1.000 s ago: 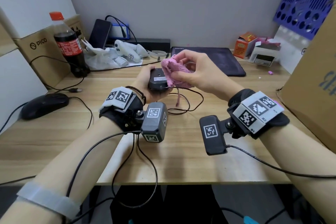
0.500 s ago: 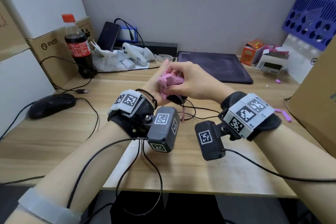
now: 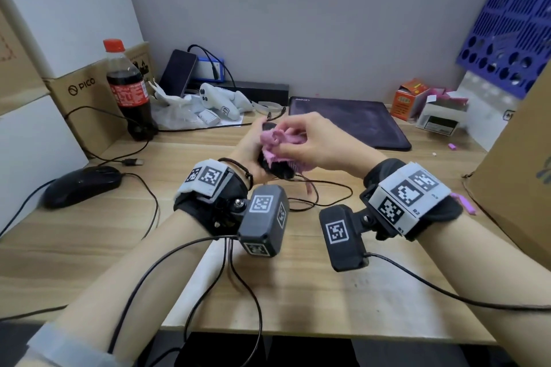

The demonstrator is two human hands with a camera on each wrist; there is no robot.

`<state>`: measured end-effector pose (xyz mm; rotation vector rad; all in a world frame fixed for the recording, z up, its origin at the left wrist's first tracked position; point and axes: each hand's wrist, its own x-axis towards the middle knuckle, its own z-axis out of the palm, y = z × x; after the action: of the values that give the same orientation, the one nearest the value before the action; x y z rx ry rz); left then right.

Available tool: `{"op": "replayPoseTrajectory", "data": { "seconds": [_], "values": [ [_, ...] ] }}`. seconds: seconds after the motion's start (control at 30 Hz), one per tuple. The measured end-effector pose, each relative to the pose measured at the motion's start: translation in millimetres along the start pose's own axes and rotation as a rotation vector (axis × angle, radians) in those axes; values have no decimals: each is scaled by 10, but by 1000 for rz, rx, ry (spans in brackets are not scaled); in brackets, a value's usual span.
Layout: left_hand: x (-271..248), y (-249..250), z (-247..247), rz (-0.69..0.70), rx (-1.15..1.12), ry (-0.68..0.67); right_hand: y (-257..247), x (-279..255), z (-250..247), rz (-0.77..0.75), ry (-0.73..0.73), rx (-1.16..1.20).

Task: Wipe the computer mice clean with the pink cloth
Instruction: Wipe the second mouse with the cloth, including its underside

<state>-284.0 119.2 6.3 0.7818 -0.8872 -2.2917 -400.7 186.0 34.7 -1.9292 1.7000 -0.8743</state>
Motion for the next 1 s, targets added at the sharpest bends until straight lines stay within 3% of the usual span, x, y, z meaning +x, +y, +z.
{"op": "replayPoseTrajectory", "data": {
  "seconds": [0.07,0.13,0.2,0.33,0.67,0.77,0.87,0.93,1.0],
  "values": [
    [3,29,1,-19,50,90,-10,-57,-13,-36,-90,-70],
    [-7,26,41,-27,68,87,-3,-70,-18,-54,-78,-102],
    [-8,8,72,9,69,60,-5,-58,-12,-38,-43,-28],
    [-63,-36,118,-3,3,-123,31,55,-10,-24,132,42],
    [-91,-107,81,-3,166,-83,185,115,-74,118,295,33],
    [-109,-67,68,18,190,-82,169,37,-105,122,217,136],
    [-78,-105,74,-20,90,5,16,57,-54,-37,86,66],
    [-41,-130,77,-36,-9,65,-46,107,-22,-83,81,-45],
    [-47,-126,91,-4,51,50,-20,142,-32,-51,135,-66]
  ]
}}
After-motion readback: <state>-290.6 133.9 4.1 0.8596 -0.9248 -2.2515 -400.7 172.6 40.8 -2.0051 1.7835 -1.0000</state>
